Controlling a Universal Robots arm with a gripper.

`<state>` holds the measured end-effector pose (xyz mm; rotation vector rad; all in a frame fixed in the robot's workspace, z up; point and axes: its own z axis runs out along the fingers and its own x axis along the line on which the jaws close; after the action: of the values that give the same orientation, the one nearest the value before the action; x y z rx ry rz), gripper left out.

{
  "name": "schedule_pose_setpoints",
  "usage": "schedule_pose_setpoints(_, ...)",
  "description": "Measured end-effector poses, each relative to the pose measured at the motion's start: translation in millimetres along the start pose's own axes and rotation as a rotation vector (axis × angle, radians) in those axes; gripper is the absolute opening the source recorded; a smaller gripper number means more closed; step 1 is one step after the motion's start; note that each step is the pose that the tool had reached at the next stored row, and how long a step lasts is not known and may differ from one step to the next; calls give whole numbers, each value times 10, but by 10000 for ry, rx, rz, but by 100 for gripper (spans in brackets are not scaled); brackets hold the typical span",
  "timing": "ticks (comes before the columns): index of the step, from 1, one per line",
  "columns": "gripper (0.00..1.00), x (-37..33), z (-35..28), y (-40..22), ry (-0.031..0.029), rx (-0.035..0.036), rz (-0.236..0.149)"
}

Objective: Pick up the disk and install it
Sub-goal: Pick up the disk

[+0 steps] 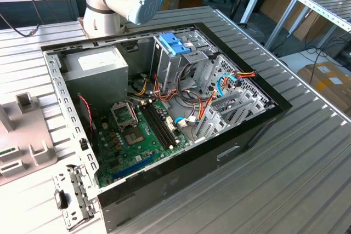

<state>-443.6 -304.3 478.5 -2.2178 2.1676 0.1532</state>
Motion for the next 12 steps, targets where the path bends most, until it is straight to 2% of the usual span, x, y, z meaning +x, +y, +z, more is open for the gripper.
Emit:
schedule_pose_setpoints(7, 37, 0, -2, 0, -1, -1, 0)
schedule_pose_setpoints(12, 37, -4, -40, 1, -38, 0, -2)
